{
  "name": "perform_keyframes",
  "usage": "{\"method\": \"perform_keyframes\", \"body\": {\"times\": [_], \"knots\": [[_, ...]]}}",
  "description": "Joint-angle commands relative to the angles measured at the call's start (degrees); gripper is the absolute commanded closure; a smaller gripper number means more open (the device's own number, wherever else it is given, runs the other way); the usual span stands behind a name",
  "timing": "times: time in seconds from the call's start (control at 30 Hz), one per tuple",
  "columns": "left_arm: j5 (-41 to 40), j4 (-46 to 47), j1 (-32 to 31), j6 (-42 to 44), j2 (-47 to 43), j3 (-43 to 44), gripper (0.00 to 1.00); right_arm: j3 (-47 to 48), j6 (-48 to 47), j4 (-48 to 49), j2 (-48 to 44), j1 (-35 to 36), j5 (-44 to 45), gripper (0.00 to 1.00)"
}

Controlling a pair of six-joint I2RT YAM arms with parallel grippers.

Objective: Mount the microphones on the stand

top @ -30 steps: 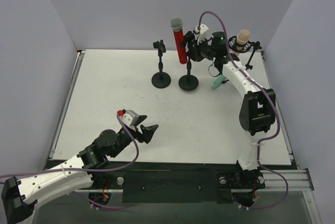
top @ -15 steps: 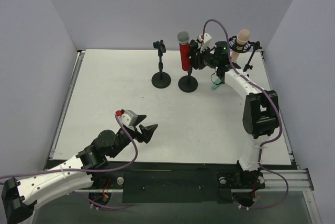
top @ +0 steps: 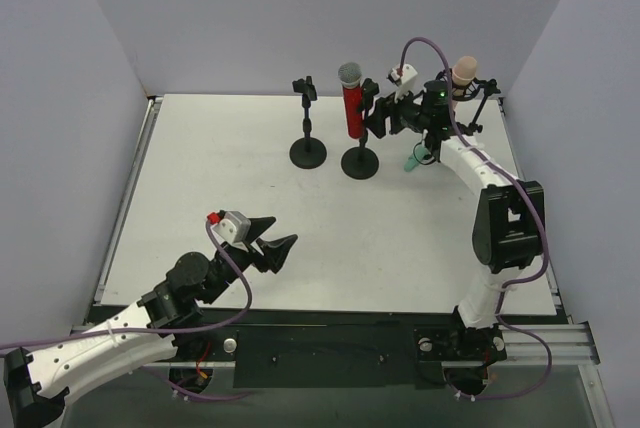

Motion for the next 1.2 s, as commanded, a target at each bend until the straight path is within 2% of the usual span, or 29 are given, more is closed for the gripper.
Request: {"method": "perform_keyframes", "body": {"times": [0.0, 0.17, 0.43, 0.63, 0.8, 0.9, 1.0, 1.17], "knots": [[0.1, 1.2, 0.01, -0.82, -0.94, 0.18, 0.24, -1.51, -2.31, -1.6, -5.31, -0.68, -1.84, 0.36], [0.28, 1.55, 0.01, -0.73, -0.95, 0.0, 0.24, -3.1, -6.43, -7.47, -8.65, -0.94, -3.42, 0.27], [1.16, 3.66, 0.1, -1.08, -0.33, -0.18, 0.23, -3.45, -8.55, -16.79, -11.64, -1.03, -1.41, 0.26], [-1.39, 4.18, 0.8, -3.54, 1.69, -0.26, 0.2, -2.49, -13.74, -30.5, -15.69, -1.03, -3.16, 0.25], [-0.43, 6.2, 6.4, -7.58, 5.64, 0.18, 0.18, -2.22, -20.05, -44.46, -20.6, -1.03, -2.9, 0.25], [4.82, 7.69, 11.6, -11.7, 8.19, 0.53, 0.17, -3.62, -23.14, -51.68, -24.9, -1.03, -2.72, 0.25], [8.88, 8.93, 15.91, -14.44, 10.74, 0.27, 0.18, -8.18, -24.2, -53.72, -29.56, -0.94, -1.15, 0.25], [7.66, 9.11, 16.97, -15.59, 11.45, -0.96, 0.14, -15.48, -23.68, -53.72, -36.77, -1.82, 2.89, 0.24]]}}
